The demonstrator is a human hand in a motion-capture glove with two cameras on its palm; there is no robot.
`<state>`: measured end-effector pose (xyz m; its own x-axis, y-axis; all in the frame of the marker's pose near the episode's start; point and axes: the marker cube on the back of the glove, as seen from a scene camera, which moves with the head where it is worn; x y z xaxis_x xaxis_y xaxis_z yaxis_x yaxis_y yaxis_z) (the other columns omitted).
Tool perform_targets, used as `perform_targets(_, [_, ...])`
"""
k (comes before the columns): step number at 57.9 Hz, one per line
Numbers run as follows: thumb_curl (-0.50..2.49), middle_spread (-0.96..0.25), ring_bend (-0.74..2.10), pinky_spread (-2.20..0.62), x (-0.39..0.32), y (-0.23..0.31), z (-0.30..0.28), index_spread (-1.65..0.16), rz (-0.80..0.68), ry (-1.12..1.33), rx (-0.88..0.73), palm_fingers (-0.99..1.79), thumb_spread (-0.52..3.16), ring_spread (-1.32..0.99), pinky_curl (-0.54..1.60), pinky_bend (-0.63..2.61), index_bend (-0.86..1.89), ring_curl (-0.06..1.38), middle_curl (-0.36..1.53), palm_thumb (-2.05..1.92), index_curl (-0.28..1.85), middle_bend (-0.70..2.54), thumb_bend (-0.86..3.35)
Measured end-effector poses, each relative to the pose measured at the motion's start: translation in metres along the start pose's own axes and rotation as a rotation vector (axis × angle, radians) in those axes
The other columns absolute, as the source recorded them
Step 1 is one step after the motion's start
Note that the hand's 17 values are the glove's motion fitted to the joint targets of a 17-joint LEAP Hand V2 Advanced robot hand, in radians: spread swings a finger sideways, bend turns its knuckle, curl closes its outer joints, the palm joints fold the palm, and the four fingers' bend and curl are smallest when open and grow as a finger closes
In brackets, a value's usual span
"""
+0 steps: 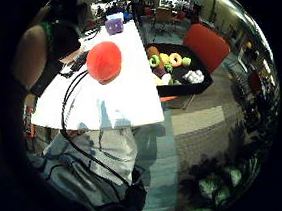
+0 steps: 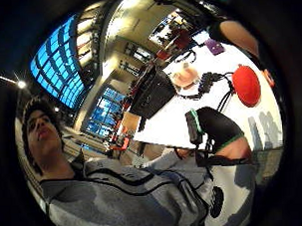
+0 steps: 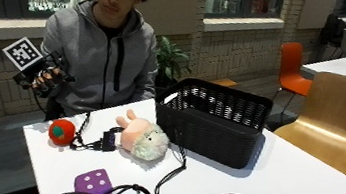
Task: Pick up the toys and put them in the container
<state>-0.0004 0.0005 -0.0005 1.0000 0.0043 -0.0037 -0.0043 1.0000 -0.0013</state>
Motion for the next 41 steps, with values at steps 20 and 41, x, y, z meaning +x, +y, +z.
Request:
perform_targets(20, [0.15,-0.01,0.27,-0.02,-0.005,-0.005,0.006,-0.28,0.135,0.008,-0.124,0.38,1.33,-0.12,0.24,0.61,0.17,0.11,0.18,0.25,0.14,0.34,0.27])
perform_targets(41, [0.23,-0.01,0.31,-0.02,0.036,-0.057,0.038,-0.31,0.201,0.142,-0.254,0.2,1.48,-0.13,0.29,0.68,0.16,0.15,0.25,0.23,0.21,0.3,0.25])
